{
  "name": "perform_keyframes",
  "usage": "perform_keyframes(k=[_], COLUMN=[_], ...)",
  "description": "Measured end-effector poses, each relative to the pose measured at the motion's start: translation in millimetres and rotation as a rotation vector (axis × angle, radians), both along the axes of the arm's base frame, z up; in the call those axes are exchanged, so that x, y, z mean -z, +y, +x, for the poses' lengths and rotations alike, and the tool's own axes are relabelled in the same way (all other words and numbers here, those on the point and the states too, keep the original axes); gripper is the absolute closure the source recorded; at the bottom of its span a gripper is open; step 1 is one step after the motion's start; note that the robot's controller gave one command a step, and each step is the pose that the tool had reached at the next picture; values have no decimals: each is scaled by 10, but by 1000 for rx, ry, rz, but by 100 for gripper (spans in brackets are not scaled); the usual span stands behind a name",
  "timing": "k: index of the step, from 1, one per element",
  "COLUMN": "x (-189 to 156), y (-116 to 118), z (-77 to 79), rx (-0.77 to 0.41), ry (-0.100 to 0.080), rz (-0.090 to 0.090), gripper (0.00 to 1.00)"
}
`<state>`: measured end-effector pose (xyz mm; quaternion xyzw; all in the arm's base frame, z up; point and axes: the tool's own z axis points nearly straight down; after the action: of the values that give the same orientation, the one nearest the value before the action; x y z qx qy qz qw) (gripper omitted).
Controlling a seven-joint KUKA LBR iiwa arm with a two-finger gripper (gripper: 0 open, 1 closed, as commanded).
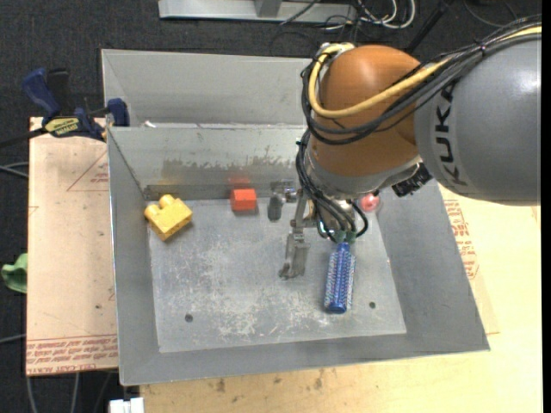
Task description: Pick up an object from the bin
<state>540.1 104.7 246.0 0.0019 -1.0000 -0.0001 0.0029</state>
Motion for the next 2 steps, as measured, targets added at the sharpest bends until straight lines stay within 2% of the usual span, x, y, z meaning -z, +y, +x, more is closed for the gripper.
perform_keyframes(k=[1,2], x=[1751,1445], y=[-11,-388], z=[1177,1182], rx=[-168,-429], ry=[-19,-13], rz=[4,0], gripper=[0,0])
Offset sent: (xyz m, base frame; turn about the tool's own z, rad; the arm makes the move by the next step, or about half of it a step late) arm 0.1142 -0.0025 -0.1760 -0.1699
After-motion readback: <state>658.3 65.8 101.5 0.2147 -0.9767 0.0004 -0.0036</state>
